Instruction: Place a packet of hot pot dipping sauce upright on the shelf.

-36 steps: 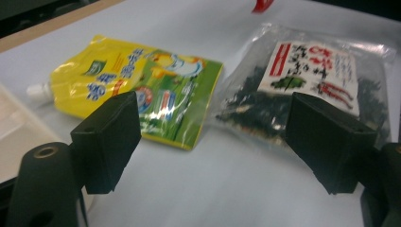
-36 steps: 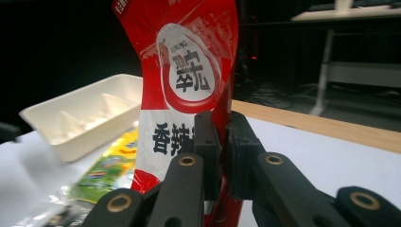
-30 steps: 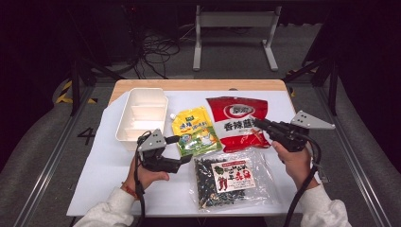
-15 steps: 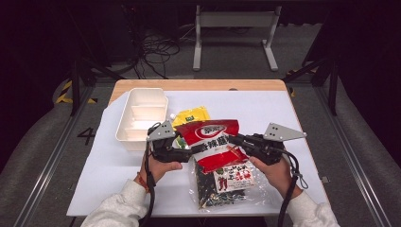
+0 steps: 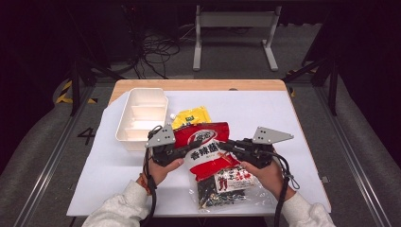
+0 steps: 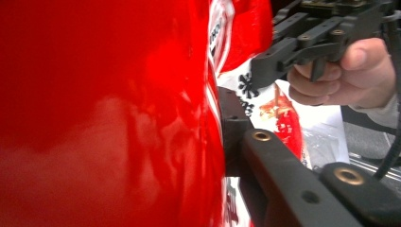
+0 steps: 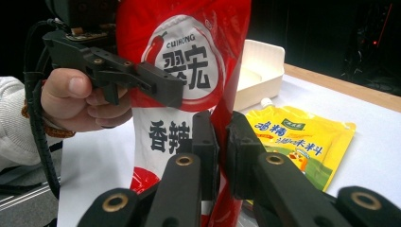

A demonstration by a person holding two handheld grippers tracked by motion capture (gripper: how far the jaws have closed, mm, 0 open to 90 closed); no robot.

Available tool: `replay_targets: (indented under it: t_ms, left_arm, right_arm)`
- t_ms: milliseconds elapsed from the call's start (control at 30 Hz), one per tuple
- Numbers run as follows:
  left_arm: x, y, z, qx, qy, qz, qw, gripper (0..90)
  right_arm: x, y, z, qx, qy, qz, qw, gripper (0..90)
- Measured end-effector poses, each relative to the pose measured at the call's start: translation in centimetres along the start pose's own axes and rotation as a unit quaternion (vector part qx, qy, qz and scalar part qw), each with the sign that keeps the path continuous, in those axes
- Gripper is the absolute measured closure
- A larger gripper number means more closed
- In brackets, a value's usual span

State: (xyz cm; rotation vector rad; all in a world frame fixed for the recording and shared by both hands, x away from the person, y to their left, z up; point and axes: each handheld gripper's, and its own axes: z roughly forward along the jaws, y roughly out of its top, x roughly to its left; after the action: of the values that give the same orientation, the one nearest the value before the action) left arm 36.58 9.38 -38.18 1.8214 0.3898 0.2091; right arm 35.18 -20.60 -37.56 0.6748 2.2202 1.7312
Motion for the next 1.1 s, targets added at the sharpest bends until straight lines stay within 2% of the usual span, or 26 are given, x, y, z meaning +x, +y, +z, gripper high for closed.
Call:
replay_targets:
  t_ms: [133, 200, 233, 300, 433, 533, 567, 733, 800, 833, 933, 1033, 1100]
  left_arm:
    - [0.1, 0.0, -0.3, 0.001, -0.005, 0.001, 1.0000, 89.9]
    - [0.1, 0.1, -0.5, 0.005, -0.006, 0.009, 0.9999, 89.9]
    - [0.0, 0.3, -0.7, 0.011, -0.002, 0.022, 0.9997, 90.0]
    - [0.1, 0.3, -1.0, 0.012, 0.001, 0.025, 0.9996, 90.0]
    - [0.5, 0.3, -1.6, 0.008, 0.007, 0.022, 0.9997, 90.0]
    - [0.6, 0.4, -2.1, 0.006, 0.010, 0.025, 0.9996, 90.0]
    - [0.6, 0.5, -2.3, 0.005, 0.014, 0.021, 0.9997, 90.0]
    - [0.9, 0.9, -3.5, 0.005, 0.029, 0.032, 0.9991, 90.0]
    - [1.0, 1.1, -3.9, 0.005, 0.034, 0.037, 0.9987, 90.0]
    - [1.1, 1.5, -4.6, 0.005, 0.049, 0.048, 0.9976, 90.0]
    - [1.6, 2.5, -5.9, 0.000, 0.066, 0.061, 0.9959, 90.0]
    - [2.7, 3.9, -7.3, -0.003, 0.086, 0.074, 0.9935, 90.0]
    - [3.8, 5.0, -8.3, -0.005, 0.101, 0.076, 0.9920, 90.0]
  right_arm:
    - [0.2, 0.0, 0.2, 0.008, -0.002, -0.004, 1.0000, 78.7]
    - [0.4, 0.1, 0.2, 0.014, -0.007, -0.015, 0.9998, 70.6]
    - [0.4, 0.1, 0.2, 0.016, -0.010, -0.013, 0.9997, 67.1]
    - [0.2, 0.2, -0.1, 0.016, -0.007, -0.013, 0.9998, 60.3]
    - [-0.2, 0.3, -1.2, 0.010, -0.023, -0.006, 0.9997, 46.3]
    - [-0.6, 0.2, -2.0, 0.012, -0.037, 0.000, 0.9993, 41.7]
    - [-0.8, 0.2, -2.6, 0.014, -0.048, 0.000, 0.9988, 39.8]
    - [-1.3, 0.4, -5.2, 0.004, -0.087, -0.002, 0.9962, 36.6]
    - [-1.4, 0.4, -5.8, -0.002, -0.093, 0.000, 0.9957, 36.4]
    - [-1.6, 0.4, -6.4, -0.005, -0.099, 0.003, 0.9951, 36.0]
    - [-2.2, -0.1, -8.3, -0.014, -0.119, 0.022, 0.9925, 35.5]
    - [-2.8, -0.9, -9.4, -0.015, -0.139, 0.040, 0.9893, 35.4]
    - [-3.1, -1.4, -10.1, -0.015, -0.150, 0.049, 0.9874, 35.2]
